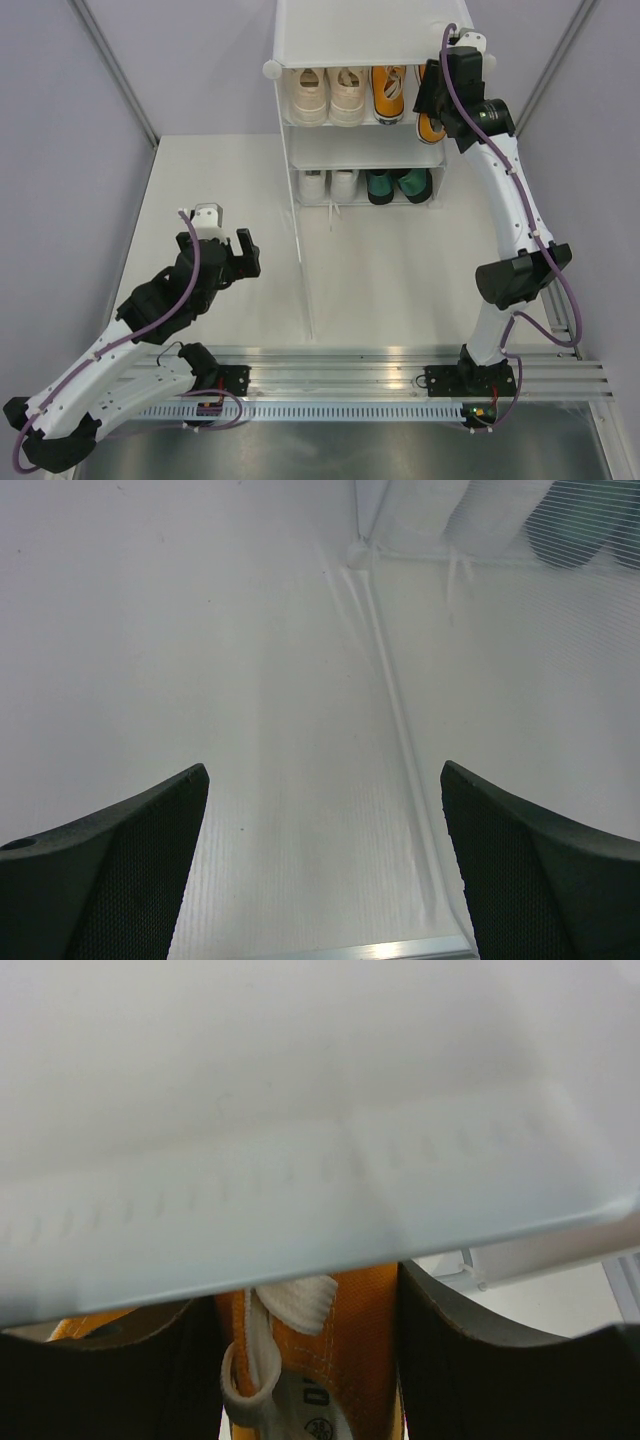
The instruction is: Place and organize the shoes in the shoe cabinet
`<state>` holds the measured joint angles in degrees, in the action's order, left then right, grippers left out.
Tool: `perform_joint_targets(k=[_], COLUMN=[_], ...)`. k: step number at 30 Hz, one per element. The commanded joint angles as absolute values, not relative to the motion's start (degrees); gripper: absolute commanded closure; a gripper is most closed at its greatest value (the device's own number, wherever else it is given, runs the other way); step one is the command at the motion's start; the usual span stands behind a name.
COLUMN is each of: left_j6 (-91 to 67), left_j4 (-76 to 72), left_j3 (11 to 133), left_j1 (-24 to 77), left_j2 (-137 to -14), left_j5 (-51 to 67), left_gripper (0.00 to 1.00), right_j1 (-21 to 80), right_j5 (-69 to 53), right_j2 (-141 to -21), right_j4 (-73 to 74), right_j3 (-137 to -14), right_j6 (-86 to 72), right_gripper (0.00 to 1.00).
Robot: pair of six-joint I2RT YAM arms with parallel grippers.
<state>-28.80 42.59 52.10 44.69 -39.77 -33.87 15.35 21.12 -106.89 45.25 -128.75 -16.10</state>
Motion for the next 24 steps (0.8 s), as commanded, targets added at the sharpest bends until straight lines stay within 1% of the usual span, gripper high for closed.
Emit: perform_joint_targets(k=[1, 8, 11, 14, 15, 17, 18, 20, 21, 23, 24], left_j6=[-26.63, -26.72, -26.72, -26.63, -26.72, -26.63, -26.63, -26.63, -26.63, -26.63, -26.63], left_j4=[40.17, 40.25, 40.17, 40.25, 40.25, 40.17, 40.25, 40.17, 40.17, 40.25, 40.17], left_j3=[51.77, 51.77, 51.86, 51.86, 51.86, 51.86, 51.86, 51.86, 51.86, 51.86, 51.86], left_j1=[44.12, 44.03, 44.03, 43.86, 43.77, 43.77, 43.68, 43.77, 43.68, 43.68, 43.68], left_j2=[-39.90, -40.08, -40.34, -40.52, -40.60, -40.52, -40.43, -40.52, -40.52, -40.61, -40.52], left_j5=[-33.40, -33.40, -33.14, -32.96, -32.96, -32.96, -32.87, -32.78, -32.70, -32.61, -32.61], left_gripper=[0.00, 0.00, 0.01, 0.01, 0.00, 0.01, 0.00, 0.00, 0.00, 0.00, 0.00], right_j1=[14.94, 14.94, 14.94, 14.94, 14.94, 14.85, 14.94, 14.85, 14.94, 14.94, 14.94], right_j5=[23.03, 23.03, 23.03, 22.94, 22.94, 23.11, 23.03, 23.12, 23.12, 23.38, 23.47], right_j2=[-110.21, -110.04, -109.16, -108.55, -108.37, -108.37, -108.20, -108.19, -108.19, -108.02, -107.93], right_j4=[34.54, 33.05, 31.56, 30.76, 30.50, 30.24, 30.15, 30.06, 30.06, 30.06, 30.06], right_j3=[-130.87, -126.75, -123.68, -121.82, -121.47, -120.59, -120.41, -119.97, -119.88, -119.27, -119.09], right_j6=[-15.38, -15.29, -15.47, -15.64, -15.64, -15.64, -15.56, -15.56, -15.56, -15.64, -15.56], right_gripper=[0.87, 0.85, 0.82, 0.72, 0.64, 0.59, 0.54, 0.51, 0.48, 0.44, 0.40])
